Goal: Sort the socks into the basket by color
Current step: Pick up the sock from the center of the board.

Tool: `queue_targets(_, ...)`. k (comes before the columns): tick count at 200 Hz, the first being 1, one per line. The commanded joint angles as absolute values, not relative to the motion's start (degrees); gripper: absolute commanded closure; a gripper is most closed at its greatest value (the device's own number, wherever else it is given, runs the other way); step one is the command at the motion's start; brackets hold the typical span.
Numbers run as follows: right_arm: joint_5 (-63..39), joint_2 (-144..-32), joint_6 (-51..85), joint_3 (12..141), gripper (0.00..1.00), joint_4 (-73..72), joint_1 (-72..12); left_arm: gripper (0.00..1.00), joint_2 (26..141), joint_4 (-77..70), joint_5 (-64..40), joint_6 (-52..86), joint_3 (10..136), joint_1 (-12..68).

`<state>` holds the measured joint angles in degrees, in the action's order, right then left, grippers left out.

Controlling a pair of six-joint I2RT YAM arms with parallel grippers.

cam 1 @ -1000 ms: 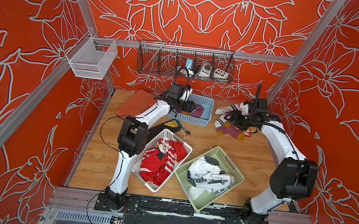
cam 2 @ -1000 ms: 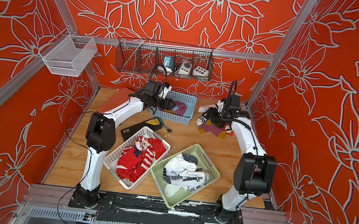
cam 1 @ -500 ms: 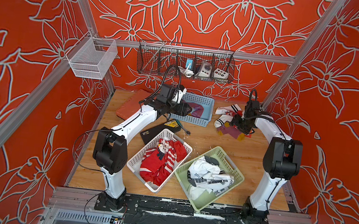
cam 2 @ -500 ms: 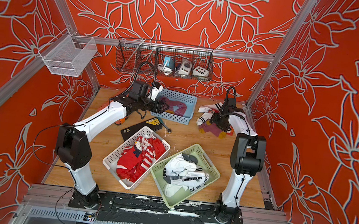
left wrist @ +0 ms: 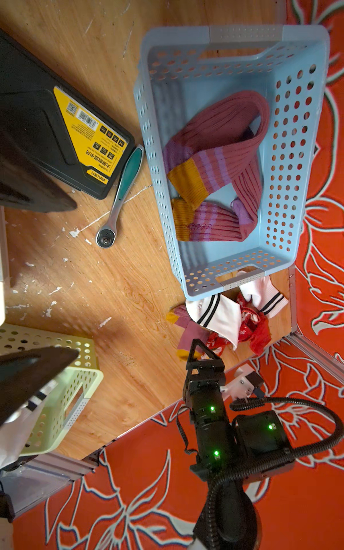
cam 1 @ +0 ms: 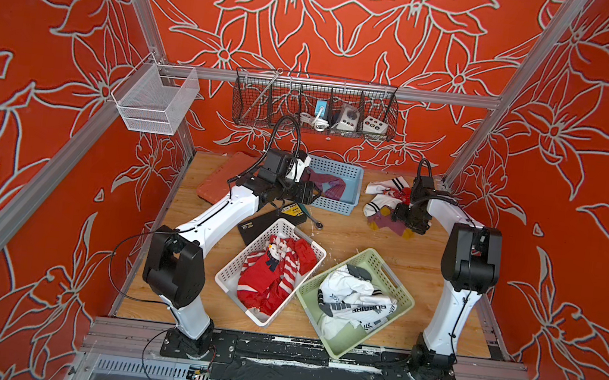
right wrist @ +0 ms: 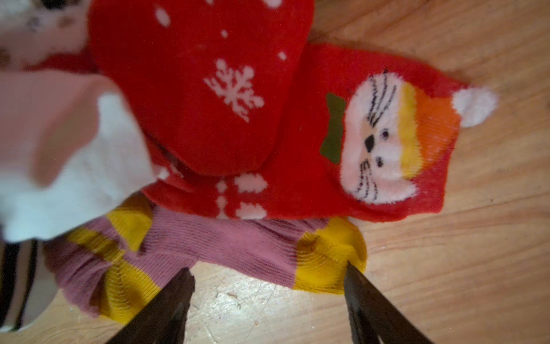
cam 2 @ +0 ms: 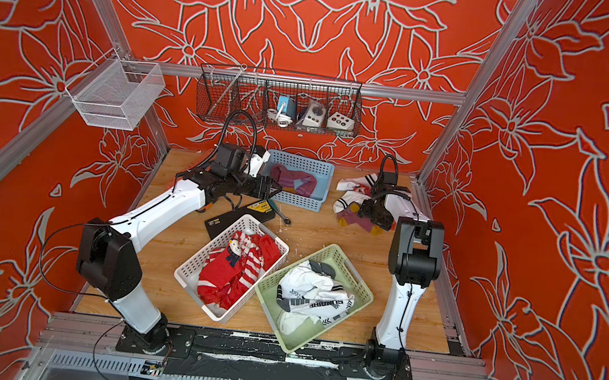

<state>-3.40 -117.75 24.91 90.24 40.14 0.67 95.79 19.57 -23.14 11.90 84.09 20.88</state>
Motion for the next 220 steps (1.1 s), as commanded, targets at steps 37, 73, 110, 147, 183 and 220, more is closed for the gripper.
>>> queue_targets(37,-1.75,-120.81,24.25,89.49,0.28,39.73,1.46,0.31,94.93,19.07,-23.97,12.52,85.09,20.74)
queue_targets(73,-2.77,-121.59,24.26,88.71,0.44,38.64,1.5,0.31,94.92,19.67,-23.67,12.09,85.34,20.74)
queue_targets(110,-5.0,-120.99,24.61,87.16,0.87,37.96,1.65,0.31,94.8,19.69,-23.54,11.77,85.34,20.74)
queue_targets(147,-7.17,-115.53,25.81,83.91,1.0,37.01,1.5,0.3,94.98,19.19,-24.2,11.86,85.69,20.74)
queue_targets(183,-9.74,-107.42,27.79,80.02,1.0,36.18,1.39,0.3,95.32,18.75,-25.24,11.28,86.58,21.6)
queue_targets(220,-12.52,-98.66,29.66,75.99,1.0,35.1,0.7,0.29,95.11,18.81,-26.01,10.14,87.28,23.18)
